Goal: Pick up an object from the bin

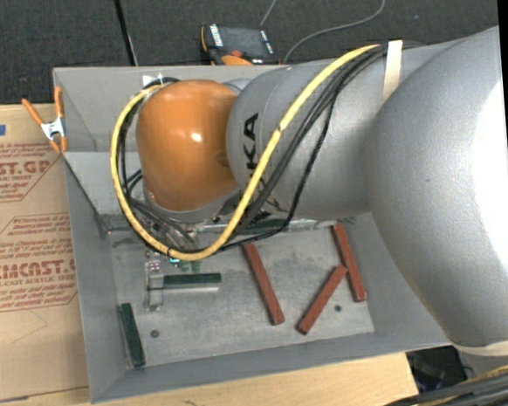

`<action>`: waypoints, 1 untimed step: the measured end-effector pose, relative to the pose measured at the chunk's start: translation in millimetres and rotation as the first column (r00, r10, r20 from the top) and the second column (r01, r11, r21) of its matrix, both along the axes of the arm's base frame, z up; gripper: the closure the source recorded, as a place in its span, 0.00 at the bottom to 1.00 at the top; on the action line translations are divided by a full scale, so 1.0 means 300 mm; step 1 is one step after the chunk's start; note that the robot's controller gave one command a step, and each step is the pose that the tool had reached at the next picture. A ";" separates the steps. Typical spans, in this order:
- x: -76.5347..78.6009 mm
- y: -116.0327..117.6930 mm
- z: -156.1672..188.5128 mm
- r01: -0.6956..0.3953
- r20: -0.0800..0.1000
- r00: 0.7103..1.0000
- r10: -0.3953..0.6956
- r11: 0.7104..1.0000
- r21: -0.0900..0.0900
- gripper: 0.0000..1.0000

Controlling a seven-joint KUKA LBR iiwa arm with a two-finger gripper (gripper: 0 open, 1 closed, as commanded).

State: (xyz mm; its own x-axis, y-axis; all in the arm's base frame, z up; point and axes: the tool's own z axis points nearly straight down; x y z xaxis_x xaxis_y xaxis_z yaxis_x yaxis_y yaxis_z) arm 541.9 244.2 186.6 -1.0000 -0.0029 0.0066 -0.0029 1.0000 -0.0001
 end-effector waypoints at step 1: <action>-0.003 -0.251 -0.406 0.103 0.000 0.995 -0.103 0.995 -0.004 0.00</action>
Offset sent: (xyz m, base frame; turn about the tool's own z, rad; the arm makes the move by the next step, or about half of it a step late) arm 0.0008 -0.0727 -0.1166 0.0997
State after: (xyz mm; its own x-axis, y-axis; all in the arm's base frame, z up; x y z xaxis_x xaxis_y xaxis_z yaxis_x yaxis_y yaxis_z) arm 541.0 168.9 64.7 -0.9949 0.1002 0.0063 0.1002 0.9950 -0.0036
